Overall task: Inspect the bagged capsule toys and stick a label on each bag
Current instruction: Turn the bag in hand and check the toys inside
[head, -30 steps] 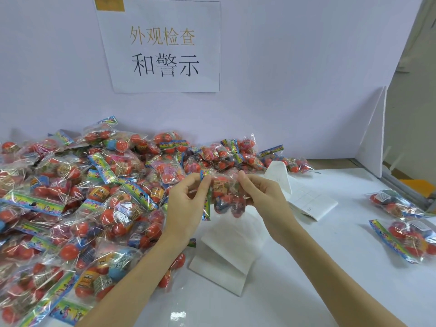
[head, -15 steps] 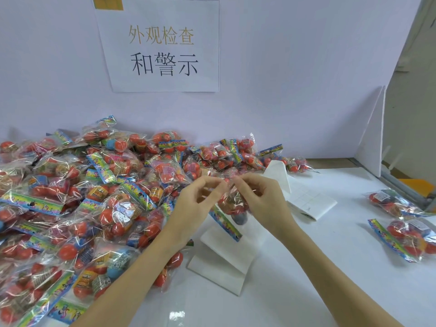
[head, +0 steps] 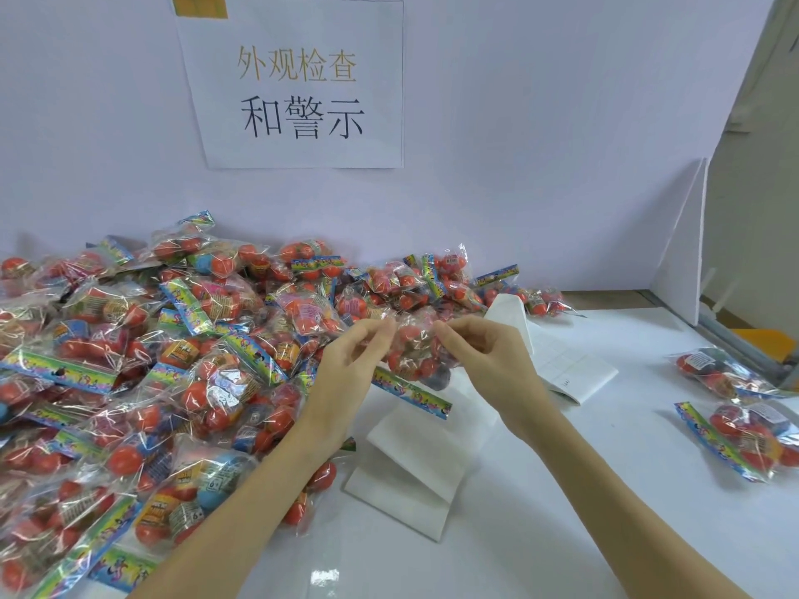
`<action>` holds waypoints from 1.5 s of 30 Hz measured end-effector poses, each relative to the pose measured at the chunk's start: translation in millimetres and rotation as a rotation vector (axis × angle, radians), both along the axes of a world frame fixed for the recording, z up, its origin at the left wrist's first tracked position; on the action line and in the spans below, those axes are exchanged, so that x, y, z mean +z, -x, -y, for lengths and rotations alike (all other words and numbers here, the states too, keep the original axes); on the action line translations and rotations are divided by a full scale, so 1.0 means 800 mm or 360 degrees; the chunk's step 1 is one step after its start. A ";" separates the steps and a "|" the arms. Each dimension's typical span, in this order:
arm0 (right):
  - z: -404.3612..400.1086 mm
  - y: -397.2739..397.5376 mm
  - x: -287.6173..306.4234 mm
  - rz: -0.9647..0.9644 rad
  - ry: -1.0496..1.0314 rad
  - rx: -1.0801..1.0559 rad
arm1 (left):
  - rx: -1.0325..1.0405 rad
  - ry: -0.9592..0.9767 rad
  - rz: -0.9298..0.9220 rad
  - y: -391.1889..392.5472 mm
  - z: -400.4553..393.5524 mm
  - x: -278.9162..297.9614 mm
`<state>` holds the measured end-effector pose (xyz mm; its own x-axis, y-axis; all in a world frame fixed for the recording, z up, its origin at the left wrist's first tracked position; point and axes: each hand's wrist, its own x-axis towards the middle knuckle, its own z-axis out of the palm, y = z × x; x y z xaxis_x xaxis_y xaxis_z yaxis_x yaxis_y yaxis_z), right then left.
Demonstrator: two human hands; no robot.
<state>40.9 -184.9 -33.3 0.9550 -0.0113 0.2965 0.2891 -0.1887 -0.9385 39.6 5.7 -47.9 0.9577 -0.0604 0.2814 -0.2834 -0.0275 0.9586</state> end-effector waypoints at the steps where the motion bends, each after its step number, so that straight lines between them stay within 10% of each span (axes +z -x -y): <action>1: -0.001 0.000 0.000 0.0028 0.0050 0.0009 | 0.0006 -0.0019 0.0010 0.000 0.001 0.001; 6: -0.009 0.003 0.001 0.0064 0.0191 -0.0033 | 0.0071 -0.0073 0.0168 -0.002 0.001 -0.001; 20: -0.011 0.008 0.006 -0.0316 -0.0674 0.0159 | 0.0071 0.0254 0.0146 -0.003 -0.001 0.002; 28: -0.009 0.011 -0.005 0.0412 0.0382 -0.0238 | -0.0125 -0.0067 0.0171 0.001 0.003 0.000; 45: -0.014 0.008 0.000 -0.0049 -0.0170 0.0030 | 0.0104 0.0061 0.0195 -0.004 -0.003 -0.001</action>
